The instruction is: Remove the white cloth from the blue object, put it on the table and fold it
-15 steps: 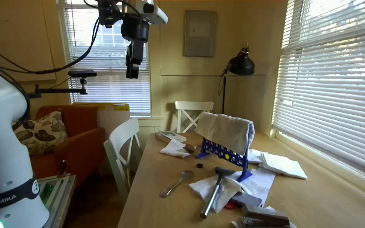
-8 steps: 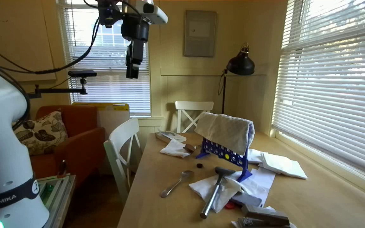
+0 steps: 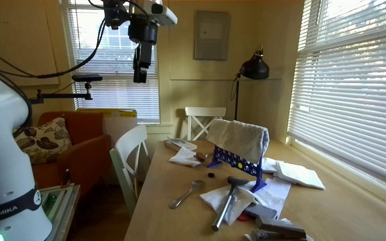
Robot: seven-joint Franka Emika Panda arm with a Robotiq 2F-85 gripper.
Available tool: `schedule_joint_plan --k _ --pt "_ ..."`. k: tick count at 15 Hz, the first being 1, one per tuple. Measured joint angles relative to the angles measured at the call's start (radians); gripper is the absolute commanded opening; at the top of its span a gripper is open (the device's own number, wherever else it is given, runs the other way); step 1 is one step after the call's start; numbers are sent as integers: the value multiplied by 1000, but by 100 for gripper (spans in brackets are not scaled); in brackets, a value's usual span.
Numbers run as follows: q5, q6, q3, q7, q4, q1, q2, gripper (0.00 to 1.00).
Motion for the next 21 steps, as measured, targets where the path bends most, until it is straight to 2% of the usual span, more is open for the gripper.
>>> schedule_joint_plan --k 14,17,21 --pt "5 2 -7 0 5 0 16 100" --pt "30 24 -35 -4 55 -1 98 100" --pt "121 32 -89 -49 204 -2 289 100"
